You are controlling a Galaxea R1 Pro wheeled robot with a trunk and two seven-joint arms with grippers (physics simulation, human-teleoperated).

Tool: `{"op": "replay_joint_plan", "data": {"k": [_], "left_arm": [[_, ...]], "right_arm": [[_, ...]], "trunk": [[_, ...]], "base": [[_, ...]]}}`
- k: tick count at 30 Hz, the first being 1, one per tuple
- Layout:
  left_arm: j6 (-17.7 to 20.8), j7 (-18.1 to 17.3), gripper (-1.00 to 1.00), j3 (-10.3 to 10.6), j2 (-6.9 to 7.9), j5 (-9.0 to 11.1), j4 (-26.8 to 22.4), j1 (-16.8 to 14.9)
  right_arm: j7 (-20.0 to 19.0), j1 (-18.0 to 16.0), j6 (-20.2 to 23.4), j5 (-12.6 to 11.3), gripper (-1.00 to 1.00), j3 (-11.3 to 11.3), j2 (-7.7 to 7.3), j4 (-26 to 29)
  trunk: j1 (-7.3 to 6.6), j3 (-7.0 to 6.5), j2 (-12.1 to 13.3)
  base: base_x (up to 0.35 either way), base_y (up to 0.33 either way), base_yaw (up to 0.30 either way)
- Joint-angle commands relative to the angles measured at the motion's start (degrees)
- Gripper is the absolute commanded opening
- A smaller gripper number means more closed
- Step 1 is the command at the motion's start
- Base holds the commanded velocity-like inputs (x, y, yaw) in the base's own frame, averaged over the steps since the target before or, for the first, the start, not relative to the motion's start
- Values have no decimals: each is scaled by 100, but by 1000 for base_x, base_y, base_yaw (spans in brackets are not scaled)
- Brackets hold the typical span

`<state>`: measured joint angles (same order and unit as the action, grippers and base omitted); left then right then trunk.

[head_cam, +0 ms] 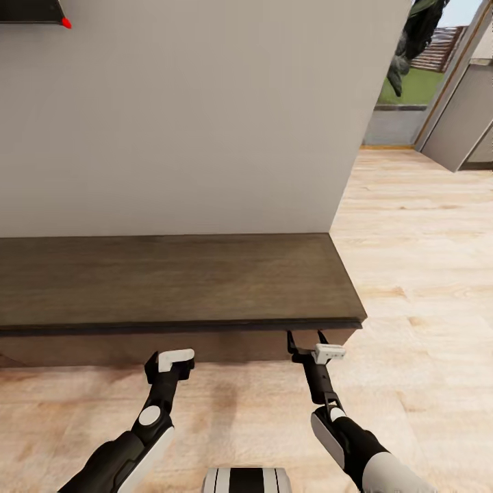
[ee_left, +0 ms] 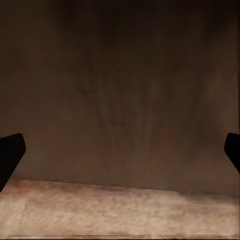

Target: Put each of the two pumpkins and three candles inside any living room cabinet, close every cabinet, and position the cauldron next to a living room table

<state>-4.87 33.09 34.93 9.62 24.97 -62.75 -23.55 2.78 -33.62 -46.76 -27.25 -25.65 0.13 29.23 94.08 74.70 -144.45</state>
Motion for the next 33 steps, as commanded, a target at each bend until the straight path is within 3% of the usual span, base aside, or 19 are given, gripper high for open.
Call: {"op": "replay_joint_plan", "data": {"k": [1,12,15,18,21,23,24,25,26,29,31,33], "left_arm": [[-49,38,100,31,10,50,-1,-4],[19,17,100,24,11,81,-23,9],[147,16,100,28,12,92,-188,10],[1266,26,100,23,13,113,-913,157],[2365,29,100,-45,-15,183,-1338,293],[2892,30,100,-126,-10,499,-1444,328],[3228,26,100,-194,4,921,-1481,339],[3337,26,100,-220,8,1090,-1489,342],[3651,24,100,-325,22,1621,-1505,347],[4066,34,100,-781,42,2550,-1471,350],[4168,43,100,-1043,49,2839,-1433,362],[4205,22,100,-1194,69,2959,-1236,371]], "right_arm": [[30,-6,-26,-52,100,-37,-5,3],[33,-8,31,-63,100,-29,-5,-1],[40,-12,351,-68,100,-12,-8,71],[46,-9,1422,-82,100,-4,-4,546],[51,0,2505,-175,100,-2,2,1156],[52,77,3138,-384,100,0,-15,1583],[48,266,3574,-610,100,4,-46,1890],[46,338,3704,-684,100,4,-53,1987],[41,539,4001,-860,100,6,-77,2220],[32,780,4253,-1005,100,1,-209,2362],[17,836,4326,-1039,100,-1,-269,2311],[-15,859,4363,-1048,100,-8,-295,2183]], "trunk": [[-3,3,-2],[-3,3,-2],[-3,3,-2],[-3,3,-2],[-3,3,-2],[-3,3,-2],[-3,3,-2],[-3,3,-2],[-3,3,-2],[-3,3,-2],[-3,3,-2],[-3,3,-2]], "base": [[-261,0,0],[-328,0,0],[-340,0,0],[-340,0,0],[-293,16,0],[-119,15,0],[-47,6,0],[-38,5,0],[-19,3,0],[-9,1,0],[-3,0,0],[-1,0,0]]}}
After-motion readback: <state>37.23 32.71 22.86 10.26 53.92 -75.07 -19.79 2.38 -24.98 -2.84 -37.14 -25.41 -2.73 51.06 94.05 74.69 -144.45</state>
